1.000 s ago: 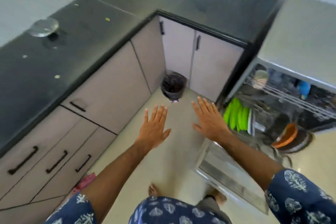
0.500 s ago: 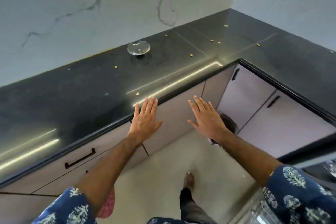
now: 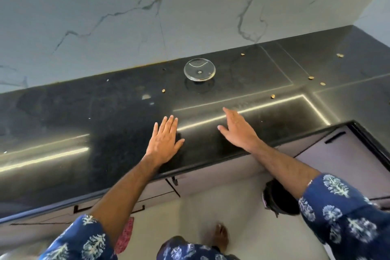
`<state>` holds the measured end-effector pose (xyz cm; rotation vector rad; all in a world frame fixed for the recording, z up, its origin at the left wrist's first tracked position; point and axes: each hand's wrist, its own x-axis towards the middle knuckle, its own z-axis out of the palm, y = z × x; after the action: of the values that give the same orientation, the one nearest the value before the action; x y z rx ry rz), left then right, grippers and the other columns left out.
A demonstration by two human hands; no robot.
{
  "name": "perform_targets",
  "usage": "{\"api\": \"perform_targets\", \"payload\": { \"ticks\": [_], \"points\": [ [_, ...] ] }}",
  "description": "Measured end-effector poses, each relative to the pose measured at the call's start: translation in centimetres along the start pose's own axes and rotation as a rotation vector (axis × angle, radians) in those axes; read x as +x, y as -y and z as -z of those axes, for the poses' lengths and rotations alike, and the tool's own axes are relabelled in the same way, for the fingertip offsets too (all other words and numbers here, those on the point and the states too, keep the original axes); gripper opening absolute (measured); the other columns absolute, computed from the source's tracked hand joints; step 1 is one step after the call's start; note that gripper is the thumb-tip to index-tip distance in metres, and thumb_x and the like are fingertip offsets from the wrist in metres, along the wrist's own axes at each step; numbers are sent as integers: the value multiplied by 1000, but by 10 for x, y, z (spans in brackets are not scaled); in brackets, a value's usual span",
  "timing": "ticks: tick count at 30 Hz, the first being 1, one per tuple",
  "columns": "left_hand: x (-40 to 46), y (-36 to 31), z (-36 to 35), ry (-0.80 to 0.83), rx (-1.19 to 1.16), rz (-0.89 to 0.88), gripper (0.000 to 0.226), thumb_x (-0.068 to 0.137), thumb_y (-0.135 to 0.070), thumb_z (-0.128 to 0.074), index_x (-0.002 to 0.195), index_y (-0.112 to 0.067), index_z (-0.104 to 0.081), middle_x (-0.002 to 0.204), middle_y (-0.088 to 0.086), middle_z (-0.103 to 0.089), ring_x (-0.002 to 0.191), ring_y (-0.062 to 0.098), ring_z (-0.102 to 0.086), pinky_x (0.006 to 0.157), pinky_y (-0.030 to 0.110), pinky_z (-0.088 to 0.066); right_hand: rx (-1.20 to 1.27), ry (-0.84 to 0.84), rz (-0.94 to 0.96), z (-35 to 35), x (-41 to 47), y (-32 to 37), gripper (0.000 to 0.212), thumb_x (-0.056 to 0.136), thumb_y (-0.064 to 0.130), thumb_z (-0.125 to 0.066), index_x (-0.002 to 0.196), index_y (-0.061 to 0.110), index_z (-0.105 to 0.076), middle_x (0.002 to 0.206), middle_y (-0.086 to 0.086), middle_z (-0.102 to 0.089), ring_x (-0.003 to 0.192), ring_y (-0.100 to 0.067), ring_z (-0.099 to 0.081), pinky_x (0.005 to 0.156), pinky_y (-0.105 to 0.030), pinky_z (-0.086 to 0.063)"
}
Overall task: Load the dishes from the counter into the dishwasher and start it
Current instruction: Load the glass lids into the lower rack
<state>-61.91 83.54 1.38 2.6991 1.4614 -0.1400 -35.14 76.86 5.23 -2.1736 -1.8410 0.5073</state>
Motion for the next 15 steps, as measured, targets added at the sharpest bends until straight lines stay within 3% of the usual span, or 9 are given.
{"api": "perform_targets", "payload": {
  "ticks": [4,7,9,12,15],
  "points": [
    [49,24,-8,-1,13,-2,79,101,-54,-36,158,-7,-10,167,11,-9,154,28,-4,124,50,-12,193,30,-179,2,72,-2,68,95,35,-57,151,11,-27,149,-14,-37,136,-33,-39,107,-47,-38],
    [93,45,-20,57,14,-50,78,101,-56,-31,159,-9,-8,167,9,-6,154,27,-2,124,49,-11,438,47,-289,-4,124,-3,69,95,34,-59,151,11,-28,146,-12,-44,134,-28,-45,110,-38,-35],
    [111,55,-28,64,-23,-94,77,101,-59,-25,159,-11,-9,167,8,-4,154,26,-1,124,48,-10,617,56,-392,-7,153,-3,66,93,38,-60,149,16,-31,128,-7,-57,118,-24,-56,101,-36,-43],
    [121,66,-43,20,-49,-155,77,100,-62,-16,159,-13,-10,167,7,-4,155,24,1,125,49,-8,958,2,-545,-20,195,-2,67,92,40,-62,145,15,-31,112,-4,-58,104,-22,-63,89,-37,-54],
    [120,71,-48,-26,-67,-170,75,101,-60,-20,159,-14,-10,167,5,-5,155,21,3,125,49,-9,1251,-36,-615,-24,230,6,61,97,37,-60,141,7,-32,110,-18,-63,94,-25,-68,82,-35,-58]
  ]
}}
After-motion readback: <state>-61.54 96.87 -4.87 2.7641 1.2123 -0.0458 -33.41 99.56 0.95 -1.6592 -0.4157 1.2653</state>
